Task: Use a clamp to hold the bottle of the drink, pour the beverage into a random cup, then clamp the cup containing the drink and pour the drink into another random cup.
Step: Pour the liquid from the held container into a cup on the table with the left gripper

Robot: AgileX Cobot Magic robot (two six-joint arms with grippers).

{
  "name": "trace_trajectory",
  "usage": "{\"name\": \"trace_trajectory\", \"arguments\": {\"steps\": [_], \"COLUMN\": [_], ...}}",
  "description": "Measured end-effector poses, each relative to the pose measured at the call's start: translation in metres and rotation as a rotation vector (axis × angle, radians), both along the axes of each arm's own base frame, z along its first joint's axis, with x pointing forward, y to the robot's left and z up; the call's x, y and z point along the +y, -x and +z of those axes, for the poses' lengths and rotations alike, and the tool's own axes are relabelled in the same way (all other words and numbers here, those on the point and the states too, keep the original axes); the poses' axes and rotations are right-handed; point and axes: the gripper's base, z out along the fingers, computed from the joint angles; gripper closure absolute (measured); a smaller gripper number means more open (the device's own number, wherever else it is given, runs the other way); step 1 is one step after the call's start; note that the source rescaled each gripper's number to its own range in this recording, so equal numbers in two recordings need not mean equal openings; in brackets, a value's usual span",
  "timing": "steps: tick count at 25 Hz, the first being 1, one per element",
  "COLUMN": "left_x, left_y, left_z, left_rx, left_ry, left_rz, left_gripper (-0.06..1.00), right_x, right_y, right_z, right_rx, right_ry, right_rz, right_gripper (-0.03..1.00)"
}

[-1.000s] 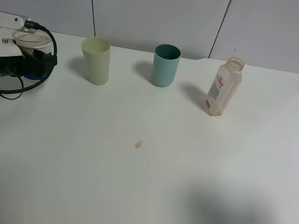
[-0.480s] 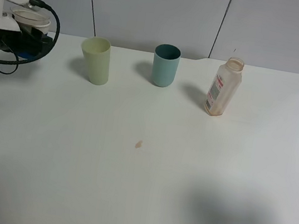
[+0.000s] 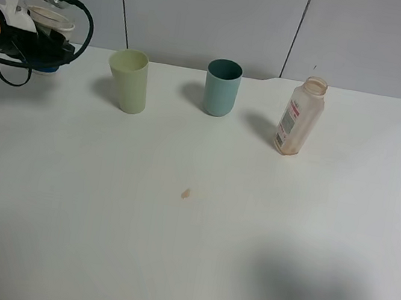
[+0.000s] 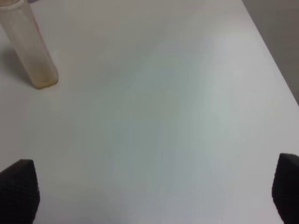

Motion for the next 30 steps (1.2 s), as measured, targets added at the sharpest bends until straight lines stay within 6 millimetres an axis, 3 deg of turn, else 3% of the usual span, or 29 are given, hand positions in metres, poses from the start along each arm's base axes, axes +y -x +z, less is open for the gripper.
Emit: {"name": "trace_trajectory", "arguments": {"steps": [10, 16, 24, 30], "left_x": [-0.018, -0.018, -0.029, -0.041], "left_y": [-0.002, -0.001, -0.015, -0.015], "left_z": [0.002, 0.0, 0.021, 0.022], "left_rx": [0.012, 0.053, 0.003, 0.004], "left_ry": [-0.074, -0.113, -0.151, -0.185], "left_rz": [-0.079, -0.075, -0.103, -0.148], "left_gripper": [0.9, 0.9, 0.9, 0.9], "right_x": [0.0, 0.0, 0.0, 0.0], "right_y": [0.0, 0.0, 0.0, 0.0], "right_z": [0.0, 0.0, 0.0, 0.0], "right_rx": [0.0, 0.0, 0.0, 0.0], "right_ry": [0.0, 0.0, 0.0, 0.0], "right_rz": [0.0, 0.0, 0.0, 0.0], "right_gripper": [-0.03, -0.03, -0.03, -0.03]}}
